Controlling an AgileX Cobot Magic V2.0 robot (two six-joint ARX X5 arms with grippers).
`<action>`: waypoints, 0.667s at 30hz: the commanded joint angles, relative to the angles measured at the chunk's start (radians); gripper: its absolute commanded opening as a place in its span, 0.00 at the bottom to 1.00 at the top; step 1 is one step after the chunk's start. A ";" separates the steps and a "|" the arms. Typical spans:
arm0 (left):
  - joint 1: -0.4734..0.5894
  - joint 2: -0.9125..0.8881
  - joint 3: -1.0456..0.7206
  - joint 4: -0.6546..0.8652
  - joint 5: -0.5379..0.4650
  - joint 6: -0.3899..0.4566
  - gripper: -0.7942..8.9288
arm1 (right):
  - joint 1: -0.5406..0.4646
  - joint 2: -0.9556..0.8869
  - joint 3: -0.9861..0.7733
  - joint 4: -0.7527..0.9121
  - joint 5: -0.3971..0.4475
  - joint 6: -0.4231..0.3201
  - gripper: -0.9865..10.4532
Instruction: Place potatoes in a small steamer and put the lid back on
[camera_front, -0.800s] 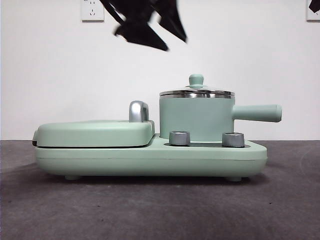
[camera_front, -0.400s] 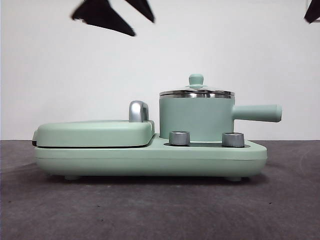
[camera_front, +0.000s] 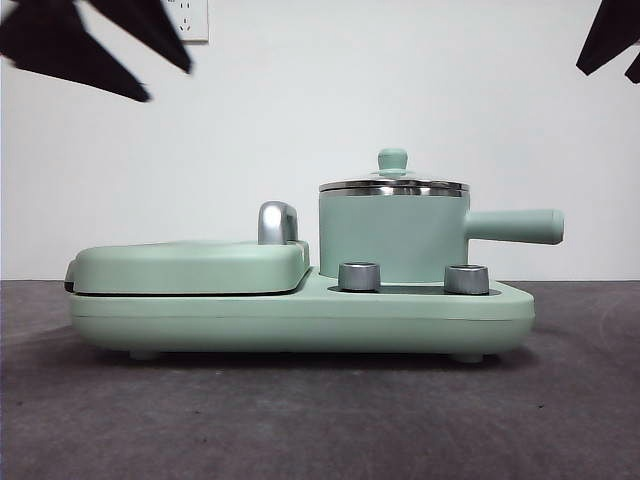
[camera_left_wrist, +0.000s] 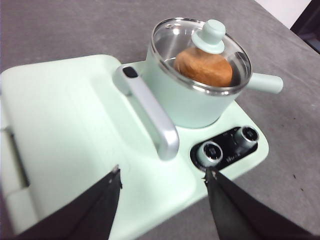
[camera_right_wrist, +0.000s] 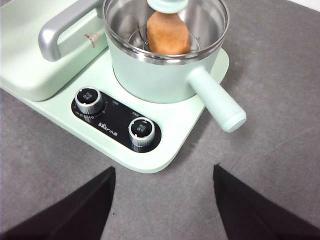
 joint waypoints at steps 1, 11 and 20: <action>0.011 -0.067 -0.026 -0.027 0.003 -0.006 0.37 | 0.005 0.008 0.006 0.014 -0.002 -0.004 0.35; 0.031 -0.150 -0.042 -0.108 0.000 -0.025 0.37 | 0.005 0.006 0.006 0.007 0.000 -0.005 0.35; 0.027 -0.151 -0.040 -0.104 0.003 -0.021 0.09 | 0.004 0.006 0.006 0.032 0.000 -0.005 0.12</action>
